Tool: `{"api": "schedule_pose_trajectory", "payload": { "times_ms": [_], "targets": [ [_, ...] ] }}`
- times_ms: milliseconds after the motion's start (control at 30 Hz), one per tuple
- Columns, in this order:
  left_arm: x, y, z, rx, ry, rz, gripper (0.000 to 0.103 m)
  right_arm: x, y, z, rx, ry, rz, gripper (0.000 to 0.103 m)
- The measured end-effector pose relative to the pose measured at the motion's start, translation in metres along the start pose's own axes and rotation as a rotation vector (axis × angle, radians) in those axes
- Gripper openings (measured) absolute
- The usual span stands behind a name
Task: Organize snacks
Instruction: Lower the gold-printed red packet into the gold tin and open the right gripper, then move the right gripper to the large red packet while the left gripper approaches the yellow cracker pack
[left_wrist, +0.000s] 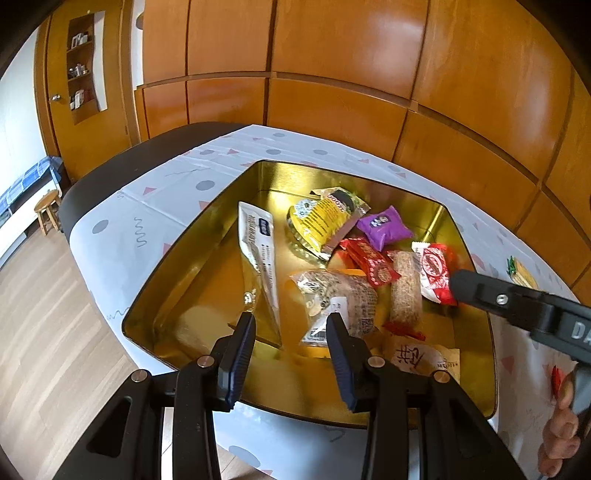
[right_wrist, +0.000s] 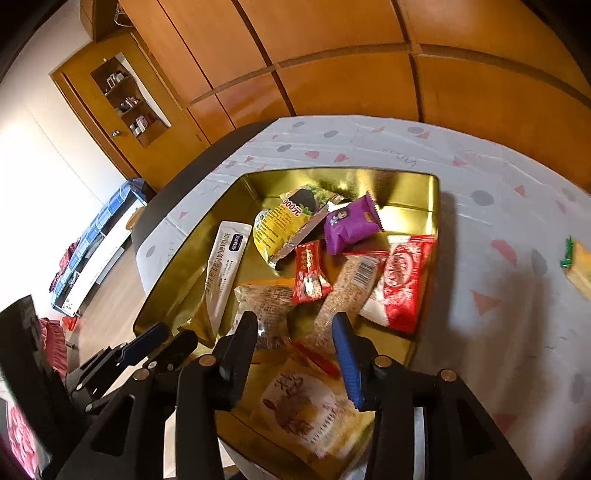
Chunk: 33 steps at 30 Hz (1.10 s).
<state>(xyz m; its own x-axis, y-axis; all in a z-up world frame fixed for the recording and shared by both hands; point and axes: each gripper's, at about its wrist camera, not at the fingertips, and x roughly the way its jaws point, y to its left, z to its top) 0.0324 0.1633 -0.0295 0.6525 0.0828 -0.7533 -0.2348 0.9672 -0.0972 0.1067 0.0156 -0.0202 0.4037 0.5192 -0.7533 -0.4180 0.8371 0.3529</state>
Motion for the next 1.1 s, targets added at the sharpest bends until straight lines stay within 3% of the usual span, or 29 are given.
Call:
{"api": "schedule_pose_trajectory", "payload": {
  "times_ms": [333, 533, 700, 900, 1100],
  "targets": [
    [-0.012, -0.023, -0.003, 0.076, -0.011, -0.045, 0.04, -0.057, -0.024, -0.021, 0.019, -0.092, -0.032, 0.062],
    [-0.018, -0.039, -0.008, 0.123, -0.011, -0.077, 0.04, -0.087, -0.063, -0.042, 0.062, -0.105, -0.103, 0.066],
    [-0.021, -0.052, -0.011, 0.159, -0.008, -0.1, 0.04, -0.112, -0.102, -0.062, 0.085, -0.079, -0.186, 0.07],
    [-0.023, -0.065, -0.014, 0.197, -0.003, -0.122, 0.04, -0.145, -0.146, -0.081, 0.065, -0.022, -0.285, 0.084],
    [-0.024, -0.08, -0.017, 0.234, 0.006, -0.148, 0.04, -0.168, -0.187, -0.101, 0.006, 0.081, -0.371, 0.091]
  ]
}}
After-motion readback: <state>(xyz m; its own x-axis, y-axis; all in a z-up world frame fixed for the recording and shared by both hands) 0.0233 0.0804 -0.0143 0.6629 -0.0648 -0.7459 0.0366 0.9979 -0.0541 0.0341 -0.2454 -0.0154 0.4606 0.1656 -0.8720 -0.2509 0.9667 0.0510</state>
